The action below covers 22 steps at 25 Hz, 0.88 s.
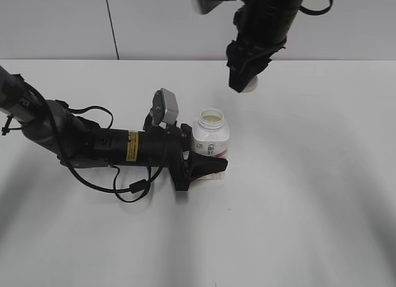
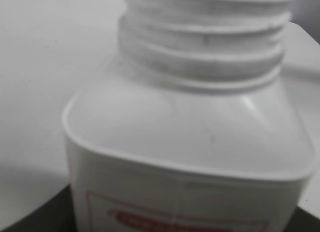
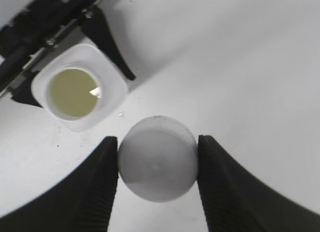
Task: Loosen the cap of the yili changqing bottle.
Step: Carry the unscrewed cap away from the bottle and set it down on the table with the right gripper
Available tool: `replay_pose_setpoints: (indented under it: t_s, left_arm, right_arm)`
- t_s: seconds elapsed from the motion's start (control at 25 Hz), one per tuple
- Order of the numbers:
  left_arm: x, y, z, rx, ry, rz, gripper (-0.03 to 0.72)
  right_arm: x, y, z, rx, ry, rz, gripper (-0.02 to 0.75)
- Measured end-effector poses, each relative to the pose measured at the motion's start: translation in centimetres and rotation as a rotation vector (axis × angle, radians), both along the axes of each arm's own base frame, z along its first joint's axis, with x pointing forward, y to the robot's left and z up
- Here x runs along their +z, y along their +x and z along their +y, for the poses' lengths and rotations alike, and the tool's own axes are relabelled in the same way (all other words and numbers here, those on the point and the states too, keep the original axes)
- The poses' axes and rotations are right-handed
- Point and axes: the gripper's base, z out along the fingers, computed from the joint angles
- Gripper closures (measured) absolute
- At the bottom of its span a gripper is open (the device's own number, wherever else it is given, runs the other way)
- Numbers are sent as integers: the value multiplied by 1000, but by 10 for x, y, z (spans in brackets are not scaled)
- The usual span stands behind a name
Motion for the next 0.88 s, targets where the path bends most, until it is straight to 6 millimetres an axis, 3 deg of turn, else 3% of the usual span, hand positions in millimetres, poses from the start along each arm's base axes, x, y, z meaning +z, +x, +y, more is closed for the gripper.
replay_pose_setpoints:
  t_s: [0.24,0.4,0.64,0.88]
  left_arm:
    - [0,0,0,-1,0,0,267]
    - [0,0,0,-2,1,-1,267]
    - [0,0,0,-2,1,-1,267]
    - [0,0,0,-2,1,-1,267]
  right_arm:
    - [-2,34,-79,-430,52,62,353]
    - [-22,43,-134,-672,49,125,353]
    - [-73,32,-181,-871,27,210,353]
    - [-114,16,-204,-988,25,227,353]
